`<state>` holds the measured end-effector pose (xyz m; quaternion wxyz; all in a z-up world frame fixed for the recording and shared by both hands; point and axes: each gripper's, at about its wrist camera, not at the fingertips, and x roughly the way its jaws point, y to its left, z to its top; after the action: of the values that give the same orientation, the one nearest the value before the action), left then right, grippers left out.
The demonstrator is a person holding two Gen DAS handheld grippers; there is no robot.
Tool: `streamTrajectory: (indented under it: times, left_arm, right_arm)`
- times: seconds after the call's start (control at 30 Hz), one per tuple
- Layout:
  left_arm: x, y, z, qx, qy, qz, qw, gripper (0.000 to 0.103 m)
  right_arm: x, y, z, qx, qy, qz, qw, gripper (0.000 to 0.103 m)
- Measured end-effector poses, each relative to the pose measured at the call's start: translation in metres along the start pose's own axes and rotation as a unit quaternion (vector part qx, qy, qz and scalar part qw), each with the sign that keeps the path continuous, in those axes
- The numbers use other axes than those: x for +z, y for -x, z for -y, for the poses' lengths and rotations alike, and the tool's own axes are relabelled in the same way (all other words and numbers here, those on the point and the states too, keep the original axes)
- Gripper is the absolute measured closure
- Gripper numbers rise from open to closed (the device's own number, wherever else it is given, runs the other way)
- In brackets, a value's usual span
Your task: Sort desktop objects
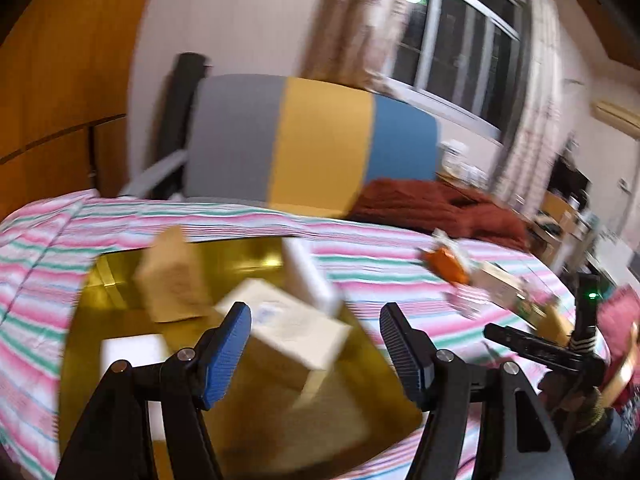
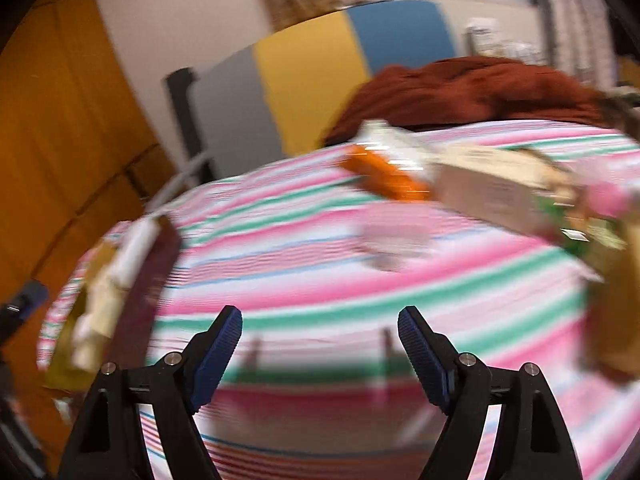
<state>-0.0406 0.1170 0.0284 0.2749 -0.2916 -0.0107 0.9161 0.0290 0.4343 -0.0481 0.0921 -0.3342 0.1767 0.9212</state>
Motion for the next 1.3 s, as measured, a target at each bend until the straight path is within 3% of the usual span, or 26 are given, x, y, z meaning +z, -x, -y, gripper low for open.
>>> streamTrajectory:
  times: [0.07, 0.2, 0.4, 0.57, 0.7, 0.97, 1.17, 1.23, 1.3]
  left_arm:
    - [0.001, -0.013, 0.026, -0.021, -0.017, -0.015, 0.9995, 0.034]
    - [0.005, -0.044, 0.080, -0.050, -0.057, -0.045, 0.9961, 0.034]
    - [0.013, -0.101, 0.150, -0.065, -0.110, -0.089, 0.9878, 0.034]
    - [0.015, -0.144, 0.190, -0.085, -0.126, -0.118, 0.9813, 0.026]
    - [0.014, -0.178, 0.219, -0.076, -0.161, -0.133, 0.9750, 0.024]
    - [0.009, -0.227, 0.237, -0.040, -0.199, -0.144, 0.9685, 0.023]
    - [0.004, -0.245, 0.236, -0.057, -0.186, -0.156, 0.9685, 0.023]
    - [0.001, -0.246, 0.234, -0.064, -0.179, -0.158, 0.9689, 0.031]
    - [-0.002, -0.239, 0.233, -0.057, -0.185, -0.150, 0.9697, 0.032]
  right_arm:
    - [-0.005, 0.007, 0.023, -0.028, -0.009, 0.004, 1.000, 0.021]
    - [-0.010, 0.017, 0.056, -0.022, -0.044, 0.011, 0.999, 0.019]
    - [-0.015, 0.017, 0.070, 0.024, -0.067, 0.026, 0.997, 0.017]
    - [-0.020, 0.019, 0.081, 0.077, -0.100, 0.043, 0.991, 0.014]
    - [-0.020, 0.019, 0.079, 0.093, -0.100, 0.049, 0.989, 0.011]
    - [-0.022, 0.022, 0.082, 0.124, -0.103, 0.061, 0.985, 0.007]
    - [-0.023, 0.021, 0.083, 0.132, -0.103, 0.063, 0.984, 0.006]
    - [-0.024, 0.021, 0.083, 0.132, -0.103, 0.063, 0.984, 0.006]
    - [-0.024, 0.021, 0.083, 0.132, -0.103, 0.062, 0.984, 0.005]
